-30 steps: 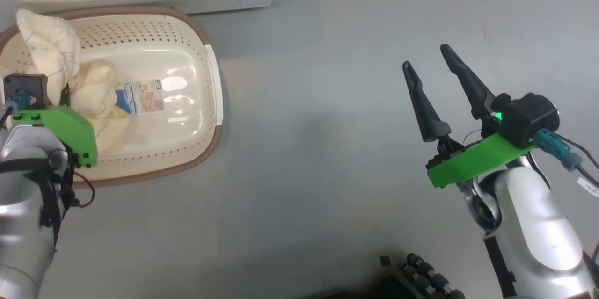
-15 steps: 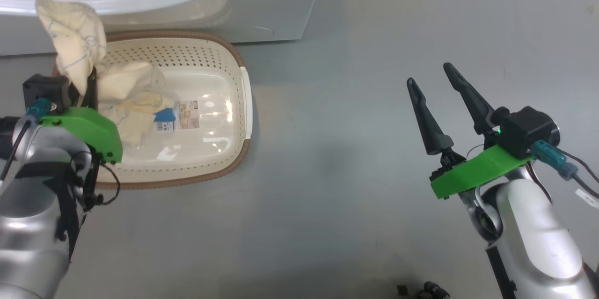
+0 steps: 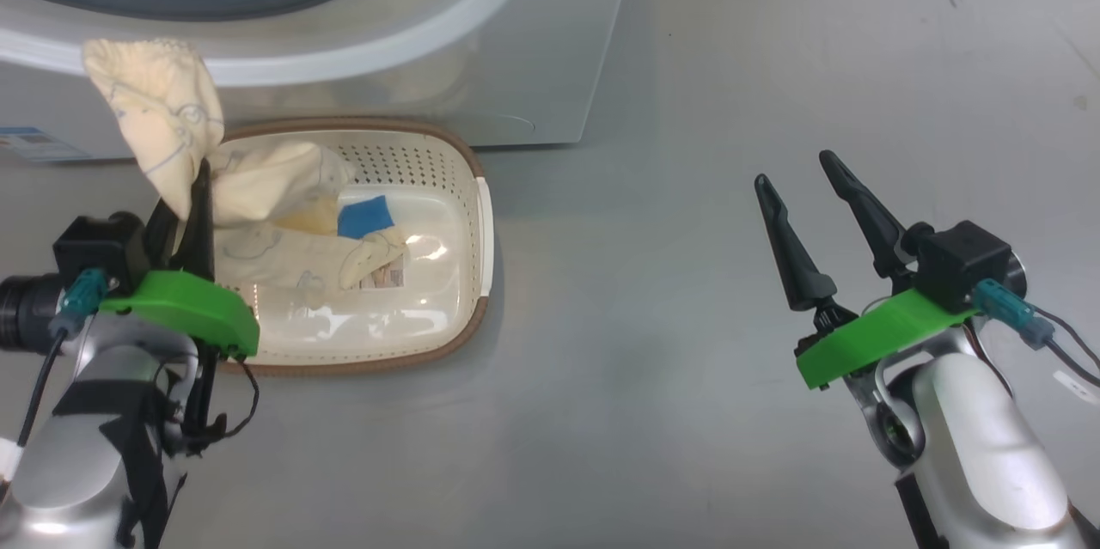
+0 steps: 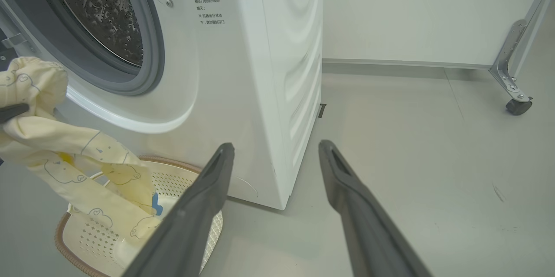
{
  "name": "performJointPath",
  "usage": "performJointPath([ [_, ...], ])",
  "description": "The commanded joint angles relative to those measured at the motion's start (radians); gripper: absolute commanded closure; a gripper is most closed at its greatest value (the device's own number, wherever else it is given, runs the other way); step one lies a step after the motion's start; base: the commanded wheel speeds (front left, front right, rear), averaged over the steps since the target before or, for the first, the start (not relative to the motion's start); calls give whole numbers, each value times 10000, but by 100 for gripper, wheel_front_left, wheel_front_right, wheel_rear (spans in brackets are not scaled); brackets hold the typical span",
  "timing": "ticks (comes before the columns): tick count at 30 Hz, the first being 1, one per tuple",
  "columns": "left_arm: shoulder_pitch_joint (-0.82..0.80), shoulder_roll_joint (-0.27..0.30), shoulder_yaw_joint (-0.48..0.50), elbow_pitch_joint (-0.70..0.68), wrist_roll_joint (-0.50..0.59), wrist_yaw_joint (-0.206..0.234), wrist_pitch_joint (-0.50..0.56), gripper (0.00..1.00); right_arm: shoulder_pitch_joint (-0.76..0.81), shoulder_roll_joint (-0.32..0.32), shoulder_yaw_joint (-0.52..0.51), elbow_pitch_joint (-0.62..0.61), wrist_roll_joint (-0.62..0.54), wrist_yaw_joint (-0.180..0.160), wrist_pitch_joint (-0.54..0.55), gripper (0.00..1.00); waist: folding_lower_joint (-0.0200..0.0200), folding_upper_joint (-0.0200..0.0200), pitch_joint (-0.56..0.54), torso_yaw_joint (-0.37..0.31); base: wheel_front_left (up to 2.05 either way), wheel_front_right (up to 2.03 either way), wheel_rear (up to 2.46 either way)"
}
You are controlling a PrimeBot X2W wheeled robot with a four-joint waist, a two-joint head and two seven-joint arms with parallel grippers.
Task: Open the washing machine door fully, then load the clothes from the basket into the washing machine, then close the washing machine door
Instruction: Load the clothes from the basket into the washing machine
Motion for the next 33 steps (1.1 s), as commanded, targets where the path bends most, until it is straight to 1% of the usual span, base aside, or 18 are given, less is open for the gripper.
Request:
performJointPath([
  [1, 110, 458, 531, -495, 125, 125, -142, 100, 163, -20, 131, -210, 85, -29, -67, 0, 1, -1, -240, 81, 0, 0, 0],
  [10, 1221, 186, 1369, -1929, 330, 232, -142, 100, 381, -20, 172, -14, 39, -29, -67, 0, 1, -1, -907, 212, 0, 0, 0],
  [22, 2579, -383, 1930, -2641, 576, 210, -143, 100, 792, -20, 314, 282, 156, -29, -67, 0, 1, -1, -2212, 295, 0, 0, 0],
  [27, 3153, -590, 2285, -2906, 668, 223, -143, 100, 971, -20, 449, 432, 250, -29, -67, 0, 1, -1, -2720, 158, 0, 0, 0],
  [33, 3443, -818, 2456, -3020, 769, 185, -143, 100, 1210, -20, 434, 510, 296, -29, -67, 0, 1, -1, -3064, -3, 0, 0, 0],
])
